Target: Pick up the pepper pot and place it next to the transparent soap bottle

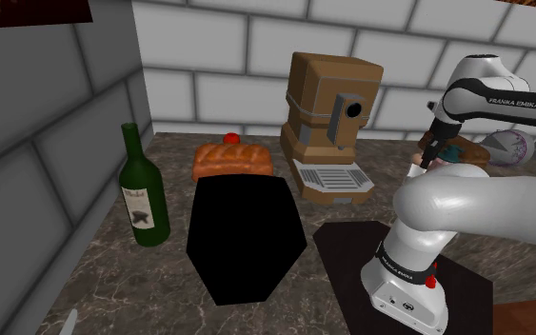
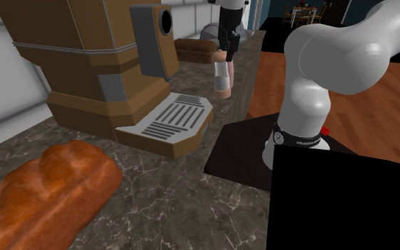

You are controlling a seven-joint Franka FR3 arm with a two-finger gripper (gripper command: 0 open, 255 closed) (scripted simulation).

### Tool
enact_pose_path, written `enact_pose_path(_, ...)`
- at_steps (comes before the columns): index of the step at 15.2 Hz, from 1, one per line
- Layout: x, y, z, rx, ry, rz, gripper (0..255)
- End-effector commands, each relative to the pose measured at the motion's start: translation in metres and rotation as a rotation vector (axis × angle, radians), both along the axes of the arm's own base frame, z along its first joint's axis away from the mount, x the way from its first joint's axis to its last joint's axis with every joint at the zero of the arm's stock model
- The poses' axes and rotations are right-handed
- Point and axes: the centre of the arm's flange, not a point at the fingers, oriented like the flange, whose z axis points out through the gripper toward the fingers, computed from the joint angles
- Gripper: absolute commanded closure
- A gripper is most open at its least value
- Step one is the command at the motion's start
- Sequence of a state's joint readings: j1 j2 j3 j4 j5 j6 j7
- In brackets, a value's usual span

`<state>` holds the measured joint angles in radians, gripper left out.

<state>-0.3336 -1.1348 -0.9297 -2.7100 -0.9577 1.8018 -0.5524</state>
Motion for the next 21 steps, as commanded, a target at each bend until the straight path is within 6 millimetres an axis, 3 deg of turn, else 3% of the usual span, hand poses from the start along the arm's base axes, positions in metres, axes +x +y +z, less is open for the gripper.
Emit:
enact_pose_path(1,0.000,0.000,0.000,0.000,0.000,0.000,255)
enact_pose_path(4,0.000,0.000,0.000,0.000,0.000,0.000,255)
enact_pose_path(5,0.000,0.000,0.000,0.000,0.000,0.000,0)
enact_pose_path(10,0.000,0.000,0.000,0.000,0.000,0.000,0)
enact_pose_path(14,0.001,0.007,0.049,0.000,0.000,0.000,0)
enact_pose_path(21,0.001,0.007,0.049,0.000,0.000,0.000,0)
